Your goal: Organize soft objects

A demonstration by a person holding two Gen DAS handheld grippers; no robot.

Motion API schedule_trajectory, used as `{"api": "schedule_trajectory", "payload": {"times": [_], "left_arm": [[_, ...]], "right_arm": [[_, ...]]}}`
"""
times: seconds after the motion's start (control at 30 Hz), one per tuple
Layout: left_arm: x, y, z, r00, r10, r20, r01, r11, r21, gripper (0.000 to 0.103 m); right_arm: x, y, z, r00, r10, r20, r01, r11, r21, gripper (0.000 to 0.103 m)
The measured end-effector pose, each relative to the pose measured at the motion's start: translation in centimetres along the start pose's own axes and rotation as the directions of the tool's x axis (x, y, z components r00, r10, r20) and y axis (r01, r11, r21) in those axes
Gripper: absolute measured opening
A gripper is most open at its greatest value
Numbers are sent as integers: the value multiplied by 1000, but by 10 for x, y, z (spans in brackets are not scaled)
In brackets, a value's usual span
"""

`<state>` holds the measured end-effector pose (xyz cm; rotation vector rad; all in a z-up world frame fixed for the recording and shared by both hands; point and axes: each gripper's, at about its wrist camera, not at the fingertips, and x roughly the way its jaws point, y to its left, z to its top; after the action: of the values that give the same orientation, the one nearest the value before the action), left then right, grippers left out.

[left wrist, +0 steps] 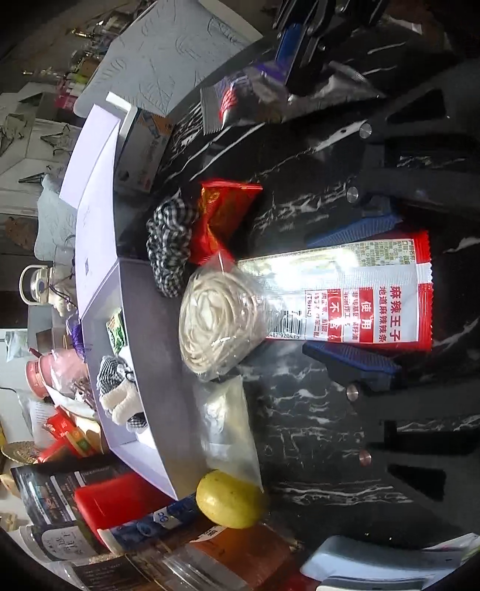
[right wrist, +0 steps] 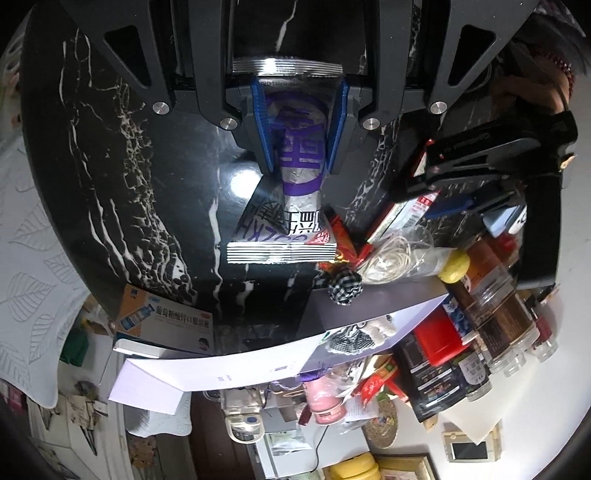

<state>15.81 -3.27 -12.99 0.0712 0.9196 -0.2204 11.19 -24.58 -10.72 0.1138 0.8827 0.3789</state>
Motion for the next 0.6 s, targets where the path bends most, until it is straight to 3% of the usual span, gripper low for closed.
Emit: {"api": "schedule_trajectory", "payload": {"times": [0.5,0.6], "left_arm": [[-50,-10,-52,994,-73,-83,78,995,57,51],[-53,-14,-57,995,-61,-75,66,995,74,51]], "right_arm": [[-15,4,-14,999,-27,-25,26,999,-35,29],[-20,8,-21,999,-17,-42,15,999,-46,29]]}}
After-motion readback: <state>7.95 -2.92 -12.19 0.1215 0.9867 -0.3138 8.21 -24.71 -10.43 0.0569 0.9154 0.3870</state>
